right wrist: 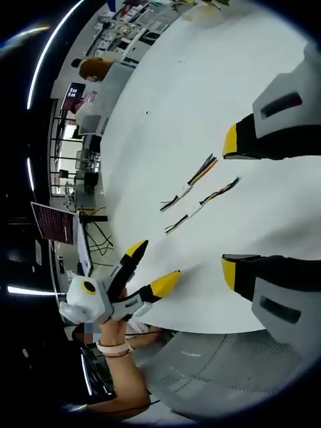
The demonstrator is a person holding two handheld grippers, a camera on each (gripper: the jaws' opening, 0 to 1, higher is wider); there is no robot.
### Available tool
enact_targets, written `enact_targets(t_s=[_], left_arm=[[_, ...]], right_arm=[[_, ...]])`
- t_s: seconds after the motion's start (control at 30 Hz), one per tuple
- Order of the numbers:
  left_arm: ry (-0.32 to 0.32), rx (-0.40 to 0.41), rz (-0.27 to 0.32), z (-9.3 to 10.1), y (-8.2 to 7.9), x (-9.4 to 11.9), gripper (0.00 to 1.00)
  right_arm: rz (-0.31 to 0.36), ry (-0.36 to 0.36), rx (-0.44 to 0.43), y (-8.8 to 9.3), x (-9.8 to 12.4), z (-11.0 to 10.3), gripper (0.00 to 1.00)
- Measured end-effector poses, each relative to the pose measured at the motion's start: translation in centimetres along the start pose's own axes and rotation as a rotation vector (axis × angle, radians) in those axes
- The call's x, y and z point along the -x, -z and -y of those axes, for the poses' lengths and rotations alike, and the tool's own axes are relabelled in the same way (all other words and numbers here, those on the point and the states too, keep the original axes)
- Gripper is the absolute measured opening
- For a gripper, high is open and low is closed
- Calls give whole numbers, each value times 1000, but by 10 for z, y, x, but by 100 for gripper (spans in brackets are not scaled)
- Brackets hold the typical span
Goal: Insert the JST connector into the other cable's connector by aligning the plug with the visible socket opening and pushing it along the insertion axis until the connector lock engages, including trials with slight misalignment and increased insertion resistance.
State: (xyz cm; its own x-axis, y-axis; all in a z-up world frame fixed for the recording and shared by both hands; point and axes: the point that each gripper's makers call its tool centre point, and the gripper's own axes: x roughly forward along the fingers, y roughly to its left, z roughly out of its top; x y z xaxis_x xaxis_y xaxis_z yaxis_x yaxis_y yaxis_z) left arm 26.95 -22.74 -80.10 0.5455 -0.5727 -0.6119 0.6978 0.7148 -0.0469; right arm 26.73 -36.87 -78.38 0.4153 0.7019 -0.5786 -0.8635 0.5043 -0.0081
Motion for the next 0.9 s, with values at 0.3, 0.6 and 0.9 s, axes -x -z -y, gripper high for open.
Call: enact_targets(t_s=[0.3,0.6,0.9], left_arm=[[-3,16,30,5,-1,9,58],[9,9,18,15,4,12,58],[11,-11,16,23,5,12,57]], right_arm=[[7,10,-23,0,6,-6,55],[0,9,-21,4,10,-14,55],[-31,-2,-7,11,7,-20,56]])
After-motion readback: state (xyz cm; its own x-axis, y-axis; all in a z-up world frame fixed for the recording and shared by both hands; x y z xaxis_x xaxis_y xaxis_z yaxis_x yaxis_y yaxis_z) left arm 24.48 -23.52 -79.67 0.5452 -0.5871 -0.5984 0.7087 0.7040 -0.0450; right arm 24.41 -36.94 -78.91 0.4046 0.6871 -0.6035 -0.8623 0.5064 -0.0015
